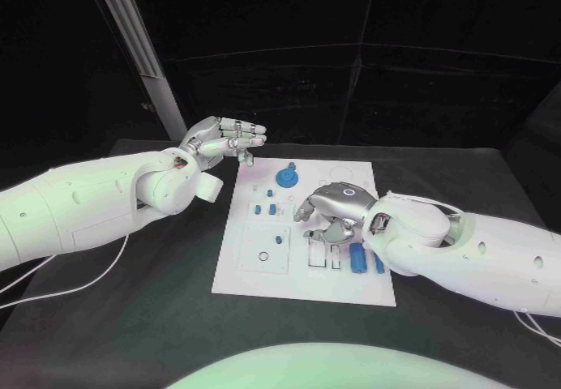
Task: Assemble the parts on the task board
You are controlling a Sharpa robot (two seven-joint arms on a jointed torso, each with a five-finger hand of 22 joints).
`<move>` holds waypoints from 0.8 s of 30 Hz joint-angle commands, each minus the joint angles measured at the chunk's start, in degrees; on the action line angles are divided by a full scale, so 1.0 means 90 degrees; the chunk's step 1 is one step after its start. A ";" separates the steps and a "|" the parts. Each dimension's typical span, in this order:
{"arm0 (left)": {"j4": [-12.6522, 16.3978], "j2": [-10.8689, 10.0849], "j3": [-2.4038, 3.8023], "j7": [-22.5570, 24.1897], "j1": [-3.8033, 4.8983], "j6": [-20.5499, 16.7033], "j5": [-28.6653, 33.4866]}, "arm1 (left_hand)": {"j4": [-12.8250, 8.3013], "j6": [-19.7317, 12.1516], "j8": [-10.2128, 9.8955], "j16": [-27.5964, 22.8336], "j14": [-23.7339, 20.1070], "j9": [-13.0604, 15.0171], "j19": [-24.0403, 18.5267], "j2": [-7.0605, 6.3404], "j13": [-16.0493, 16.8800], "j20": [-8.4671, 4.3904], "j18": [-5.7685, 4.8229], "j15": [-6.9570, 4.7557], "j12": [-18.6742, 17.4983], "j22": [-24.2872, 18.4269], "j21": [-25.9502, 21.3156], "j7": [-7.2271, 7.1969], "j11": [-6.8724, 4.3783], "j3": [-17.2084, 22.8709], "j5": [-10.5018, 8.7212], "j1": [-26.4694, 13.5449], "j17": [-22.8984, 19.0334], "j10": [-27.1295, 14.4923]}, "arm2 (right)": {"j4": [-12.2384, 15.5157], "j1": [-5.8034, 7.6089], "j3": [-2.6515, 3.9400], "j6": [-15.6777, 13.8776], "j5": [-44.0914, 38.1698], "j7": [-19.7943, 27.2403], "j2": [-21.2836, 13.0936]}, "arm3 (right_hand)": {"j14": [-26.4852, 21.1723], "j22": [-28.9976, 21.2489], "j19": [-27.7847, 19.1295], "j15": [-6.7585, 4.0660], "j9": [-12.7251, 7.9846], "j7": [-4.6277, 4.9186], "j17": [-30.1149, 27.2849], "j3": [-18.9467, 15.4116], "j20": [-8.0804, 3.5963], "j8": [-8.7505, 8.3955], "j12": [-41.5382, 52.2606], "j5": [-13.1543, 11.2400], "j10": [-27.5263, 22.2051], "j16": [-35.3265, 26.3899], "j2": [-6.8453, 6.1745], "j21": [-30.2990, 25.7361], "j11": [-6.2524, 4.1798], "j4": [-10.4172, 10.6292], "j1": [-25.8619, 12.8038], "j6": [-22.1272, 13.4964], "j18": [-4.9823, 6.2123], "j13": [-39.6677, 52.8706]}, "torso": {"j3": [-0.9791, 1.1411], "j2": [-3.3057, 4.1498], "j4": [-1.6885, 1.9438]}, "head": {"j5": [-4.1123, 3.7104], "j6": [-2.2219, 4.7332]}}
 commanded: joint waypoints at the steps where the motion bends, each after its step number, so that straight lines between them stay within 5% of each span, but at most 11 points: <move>1: 0.0013 -0.0016 0.0002 0.0016 0.0010 0.0075 0.0030 | -0.0044 -0.0026 0.0030 -0.0019 -0.0055 -0.0006 -0.0038 0.0045 -0.0008 -0.0004 0.0093 -0.0009 0.0029 -0.0006 -0.0042 -0.0004 0.0013 0.0011 0.0004 0.0001 -0.0010 -0.0036 | 0.0079 0.0082 0.0081 -0.0269 0.0219 -0.0159 -0.0211 | 0.0161 -0.0033 -0.0027 0.0043 0.0007 0.0005 -0.0055 -0.0072 0.0016 0.0010 0.0015 0.0040 -0.0042 -0.0046 0.0013 -0.0034 0.0008 -0.0003 -0.0008 -0.0008 0.0014 -0.0002 | -0.0001 0.0001 -0.0007 | -0.0059 0.0061; 9: 0.0010 -0.0011 -0.0001 0.0019 0.0009 0.0085 0.0030 | -0.0044 -0.0026 0.0030 -0.0019 -0.0055 -0.0006 -0.0038 0.0045 -0.0008 -0.0004 0.0093 -0.0009 0.0029 -0.0006 -0.0042 -0.0004 0.0013 0.0011 0.0004 0.0001 -0.0010 -0.0036 | 0.0007 0.0196 0.0185 -0.0257 0.0036 -0.0361 -0.0548 | 0.0117 -0.0193 -0.0117 0.0062 -0.0002 -0.0033 -0.0234 -0.0331 0.0052 -0.0008 -0.0042 -0.0009 -0.0356 -0.0166 -0.0028 -0.0145 0.0015 -0.0029 0.0037 -0.0087 0.0034 -0.0013 | 0.0005 0.0005 -0.0001 | -0.0089 0.0114; 24: -0.0006 0.0000 -0.0003 -0.0007 0.0008 0.0106 0.0030 | -0.0047 -0.0022 0.0035 -0.0021 -0.0059 -0.0004 -0.0041 0.0049 -0.0009 -0.0004 0.0093 -0.0008 0.0035 -0.0007 -0.0044 -0.0006 0.0013 0.0011 0.0004 0.0003 -0.0016 -0.0041 | -0.0218 0.0257 0.0201 0.0511 -0.0099 -0.0530 -0.0544 | 0.0110 -0.0211 -0.0100 0.0007 0.0020 -0.0110 -0.0315 -0.0509 0.0006 0.0035 0.0142 0.0030 -0.0246 -0.0199 0.0106 -0.0171 -0.0047 -0.0032 0.0167 0.0013 0.0043 0.0012 | -0.0004 0.0006 0.0003 | -0.0103 0.0099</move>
